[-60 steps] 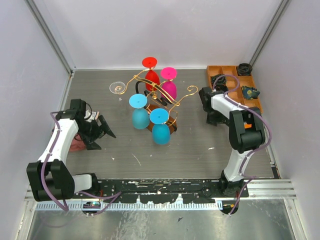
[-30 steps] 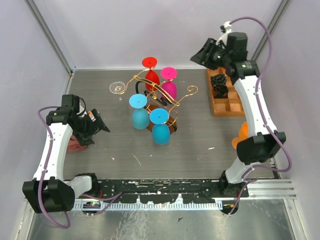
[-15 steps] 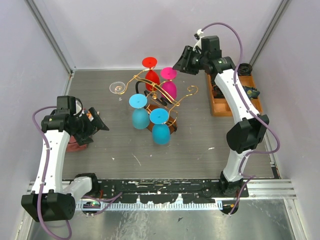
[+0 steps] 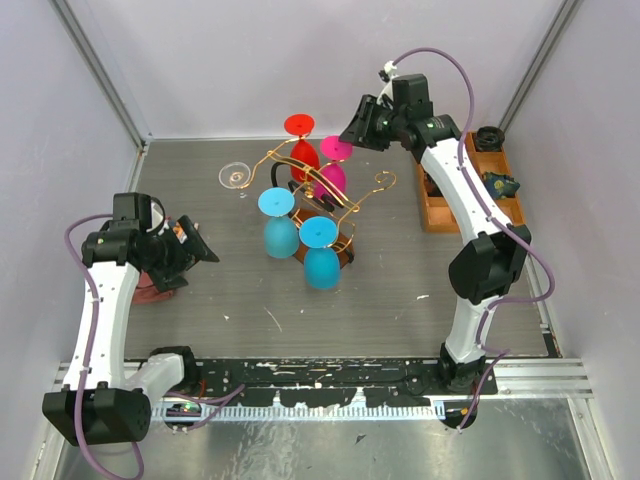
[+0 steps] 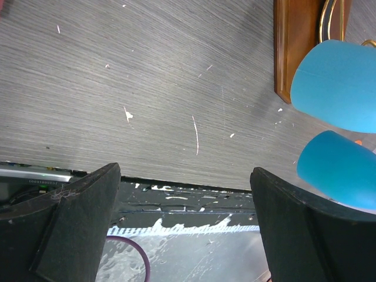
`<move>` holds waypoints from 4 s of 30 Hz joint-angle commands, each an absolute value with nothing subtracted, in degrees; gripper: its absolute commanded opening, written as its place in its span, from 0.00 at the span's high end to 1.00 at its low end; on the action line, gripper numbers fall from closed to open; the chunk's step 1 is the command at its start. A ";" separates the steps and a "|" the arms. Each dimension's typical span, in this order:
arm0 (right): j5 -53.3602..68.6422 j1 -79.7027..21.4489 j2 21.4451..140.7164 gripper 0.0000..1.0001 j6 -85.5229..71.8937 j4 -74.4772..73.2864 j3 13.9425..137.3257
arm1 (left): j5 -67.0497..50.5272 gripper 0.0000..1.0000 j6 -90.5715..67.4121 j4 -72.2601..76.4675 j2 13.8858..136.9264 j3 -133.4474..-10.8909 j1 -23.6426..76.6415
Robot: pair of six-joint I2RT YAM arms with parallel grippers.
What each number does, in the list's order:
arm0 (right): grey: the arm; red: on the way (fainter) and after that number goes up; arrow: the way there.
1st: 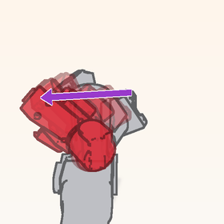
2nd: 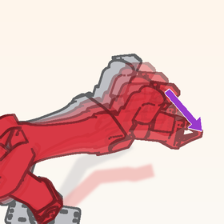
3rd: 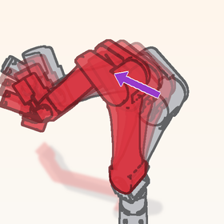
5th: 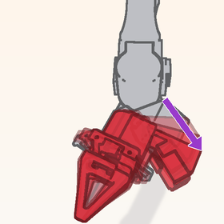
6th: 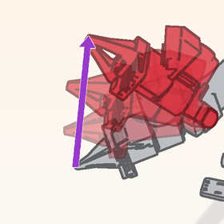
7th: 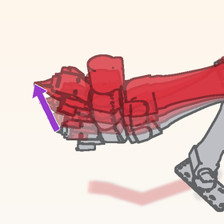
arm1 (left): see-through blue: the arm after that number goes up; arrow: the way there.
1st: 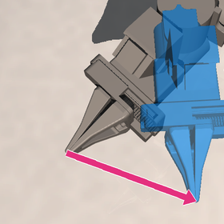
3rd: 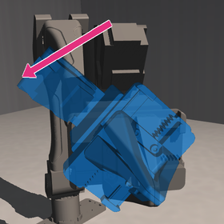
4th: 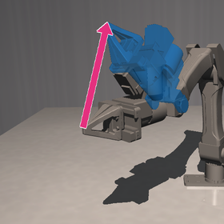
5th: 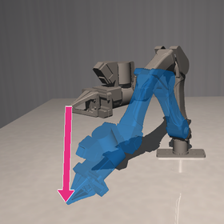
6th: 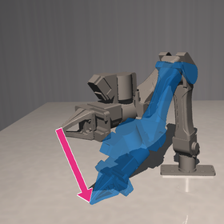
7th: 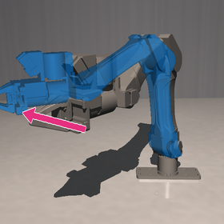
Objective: Take the wine glass off the wine glass rack
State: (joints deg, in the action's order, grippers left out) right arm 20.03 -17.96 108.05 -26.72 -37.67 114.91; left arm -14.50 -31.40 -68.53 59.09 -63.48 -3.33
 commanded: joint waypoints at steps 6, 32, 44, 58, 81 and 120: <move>19.83 -18.59 107.74 0.58 -26.26 -35.51 115.21 | -15.29 0.01 -31.07 -69.41 58.65 -63.30 -3.35; 25.77 -18.57 103.02 0.99 -28.70 -32.25 110.89 | -15.35 0.02 -31.37 -69.75 58.61 -61.35 -3.41; 25.20 -12.00 99.03 0.99 -35.79 -22.62 103.37 | -16.23 0.02 -31.92 -69.83 57.88 -61.47 -3.35; 34.38 -9.69 91.66 0.99 -40.28 -18.92 95.19 | -17.37 0.02 -31.83 -69.63 57.03 -60.33 -3.42; 31.74 -10.04 105.73 0.99 -43.32 -20.11 114.17 | -16.57 0.02 -29.62 -70.05 58.96 -62.07 -3.38; -32.21 -15.04 130.60 0.99 28.53 -17.02 126.00 | -18.99 0.02 -33.39 -66.01 63.39 -59.06 -3.34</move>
State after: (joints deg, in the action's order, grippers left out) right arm -25.87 -13.50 132.16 18.13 -28.64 127.87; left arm -16.80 -32.49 -67.79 62.98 -60.55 -3.33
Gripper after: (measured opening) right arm 0.037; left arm 0.983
